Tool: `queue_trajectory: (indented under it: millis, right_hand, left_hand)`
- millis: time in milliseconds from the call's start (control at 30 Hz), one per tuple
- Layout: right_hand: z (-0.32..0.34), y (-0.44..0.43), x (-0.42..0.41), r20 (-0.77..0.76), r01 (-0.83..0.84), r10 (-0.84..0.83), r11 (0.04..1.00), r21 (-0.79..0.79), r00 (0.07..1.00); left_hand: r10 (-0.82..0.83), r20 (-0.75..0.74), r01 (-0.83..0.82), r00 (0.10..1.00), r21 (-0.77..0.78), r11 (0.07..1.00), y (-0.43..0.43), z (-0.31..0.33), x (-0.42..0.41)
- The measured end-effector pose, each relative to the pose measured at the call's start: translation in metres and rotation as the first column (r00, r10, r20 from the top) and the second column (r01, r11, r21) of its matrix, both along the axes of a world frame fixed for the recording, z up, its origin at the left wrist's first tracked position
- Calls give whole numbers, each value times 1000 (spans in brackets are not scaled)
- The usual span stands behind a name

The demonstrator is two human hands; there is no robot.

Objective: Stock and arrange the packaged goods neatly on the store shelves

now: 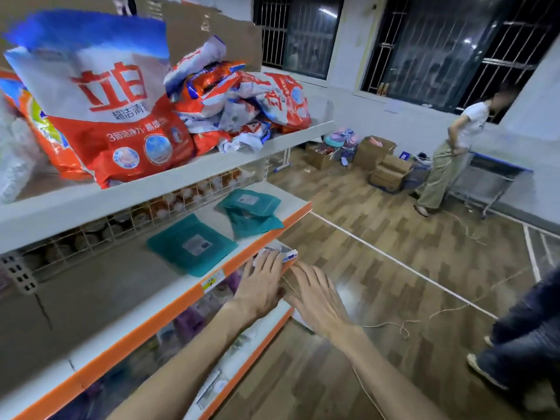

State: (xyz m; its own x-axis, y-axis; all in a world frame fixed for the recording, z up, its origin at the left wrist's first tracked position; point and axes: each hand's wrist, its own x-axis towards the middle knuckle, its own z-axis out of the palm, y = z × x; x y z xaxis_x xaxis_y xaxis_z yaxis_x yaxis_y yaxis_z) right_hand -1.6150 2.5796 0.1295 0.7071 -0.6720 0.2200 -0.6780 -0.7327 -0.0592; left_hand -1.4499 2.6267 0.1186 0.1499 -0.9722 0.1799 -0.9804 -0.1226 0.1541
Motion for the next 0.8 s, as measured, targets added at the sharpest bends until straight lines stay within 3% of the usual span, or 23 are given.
queue_trajectory:
  millis: [167,367,800]
  right_hand:
    - [10,-77,-4,32,36,-34,998,-46,999]
    - [13,-134,32,44,-12,14,999,-48,999]
    - [-21,-240,141,41,-316,316,949,-6,948]
  left_hand:
    - [-8,-6,8,1000,-12,1000,-66,4,-5]
    - [95,-22,-96,995,-4,995,-90,10,32]
    - [395,-36,-386,918,153,910,-126,-14,102]
